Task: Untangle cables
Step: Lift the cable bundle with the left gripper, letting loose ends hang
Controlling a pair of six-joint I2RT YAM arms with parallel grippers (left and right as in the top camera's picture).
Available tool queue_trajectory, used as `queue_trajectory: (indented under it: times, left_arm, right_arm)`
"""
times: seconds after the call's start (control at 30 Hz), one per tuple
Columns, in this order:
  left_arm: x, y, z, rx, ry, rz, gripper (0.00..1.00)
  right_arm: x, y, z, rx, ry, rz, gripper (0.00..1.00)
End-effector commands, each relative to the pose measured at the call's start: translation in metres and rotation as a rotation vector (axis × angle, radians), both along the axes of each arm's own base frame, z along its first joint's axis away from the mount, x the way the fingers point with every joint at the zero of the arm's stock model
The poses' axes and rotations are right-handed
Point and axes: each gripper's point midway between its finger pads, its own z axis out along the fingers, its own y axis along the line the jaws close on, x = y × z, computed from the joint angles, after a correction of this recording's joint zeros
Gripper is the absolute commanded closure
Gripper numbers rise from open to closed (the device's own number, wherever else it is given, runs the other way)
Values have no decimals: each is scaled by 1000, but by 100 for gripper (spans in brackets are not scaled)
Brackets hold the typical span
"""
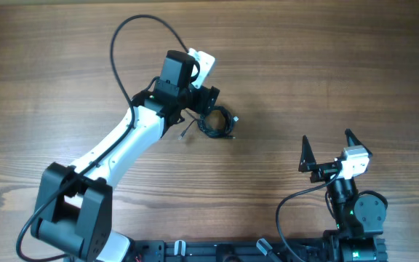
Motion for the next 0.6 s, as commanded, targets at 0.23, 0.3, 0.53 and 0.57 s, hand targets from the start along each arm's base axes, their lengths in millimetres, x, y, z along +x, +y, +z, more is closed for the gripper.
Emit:
queue_trajectory:
  times: [0.23,0.3,0.53,0.57]
  left_arm:
    - [-15,-16,-78,227,26,-442,30]
    - [-19,-17,-89,231,42,-476,33]
    - [-27,-26,-113,183,98,-518,48]
    - [-25,-27,-112,181,85,-516,63]
  right_arm:
    - [0,-1,2,-10,-13,-7,0]
    - [0,-1,2,-10,-13,-7,0]
    - [0,-1,2,-10,-13,-7,0]
    - [0,-1,2,-10,-13,-7,0]
